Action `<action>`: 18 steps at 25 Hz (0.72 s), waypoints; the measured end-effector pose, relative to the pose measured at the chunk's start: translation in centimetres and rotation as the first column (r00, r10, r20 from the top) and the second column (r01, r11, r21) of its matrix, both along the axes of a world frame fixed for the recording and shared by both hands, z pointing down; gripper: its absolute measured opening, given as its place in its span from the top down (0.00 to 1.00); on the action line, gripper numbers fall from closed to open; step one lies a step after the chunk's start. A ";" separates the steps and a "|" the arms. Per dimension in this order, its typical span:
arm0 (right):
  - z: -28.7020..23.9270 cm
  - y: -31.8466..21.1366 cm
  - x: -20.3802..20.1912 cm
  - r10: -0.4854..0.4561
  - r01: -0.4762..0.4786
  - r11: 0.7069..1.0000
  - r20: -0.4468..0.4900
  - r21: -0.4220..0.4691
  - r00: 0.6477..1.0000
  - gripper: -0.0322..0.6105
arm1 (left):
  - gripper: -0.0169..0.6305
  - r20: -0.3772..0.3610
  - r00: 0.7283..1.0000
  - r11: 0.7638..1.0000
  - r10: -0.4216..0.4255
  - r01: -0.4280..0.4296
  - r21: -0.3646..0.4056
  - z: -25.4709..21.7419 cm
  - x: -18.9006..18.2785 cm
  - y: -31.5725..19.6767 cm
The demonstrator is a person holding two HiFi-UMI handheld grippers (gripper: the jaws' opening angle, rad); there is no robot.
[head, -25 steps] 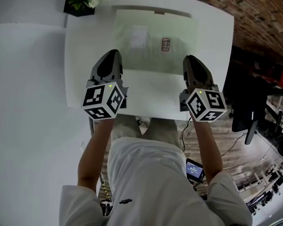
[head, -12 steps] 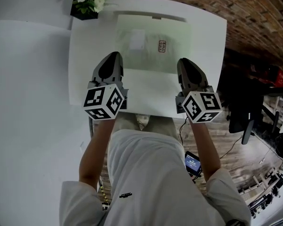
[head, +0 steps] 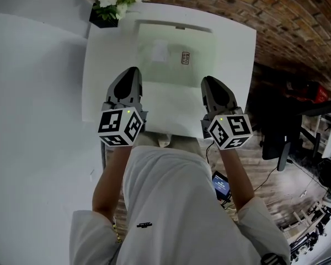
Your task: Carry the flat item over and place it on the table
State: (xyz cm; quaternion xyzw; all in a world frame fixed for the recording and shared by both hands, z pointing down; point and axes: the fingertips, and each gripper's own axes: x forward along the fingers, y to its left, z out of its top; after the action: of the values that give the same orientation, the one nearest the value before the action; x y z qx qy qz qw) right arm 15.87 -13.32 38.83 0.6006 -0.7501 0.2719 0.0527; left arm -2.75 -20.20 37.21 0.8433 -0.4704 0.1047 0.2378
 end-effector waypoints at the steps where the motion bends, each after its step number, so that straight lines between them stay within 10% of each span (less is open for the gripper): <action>1: -0.4 0.2 -0.2 -0.006 0.006 1.000 0.001 0.006 1.000 0.86 | 0.92 -0.003 1.000 1.000 0.003 -0.003 0.007 -0.5 0.0 0.3; 18: -6.8 3.8 -3.5 -0.109 0.109 0.988 -0.004 0.107 0.994 0.86 | 0.92 -0.007 0.998 0.992 0.063 -0.062 0.111 -7.1 0.6 6.0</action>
State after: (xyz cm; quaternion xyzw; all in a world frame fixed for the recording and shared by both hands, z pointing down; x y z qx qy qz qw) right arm 12.33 -9.51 32.05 0.5603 -0.7953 0.2288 0.0346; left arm -2.11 -14.19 30.12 0.8700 -0.4477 0.0814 0.1897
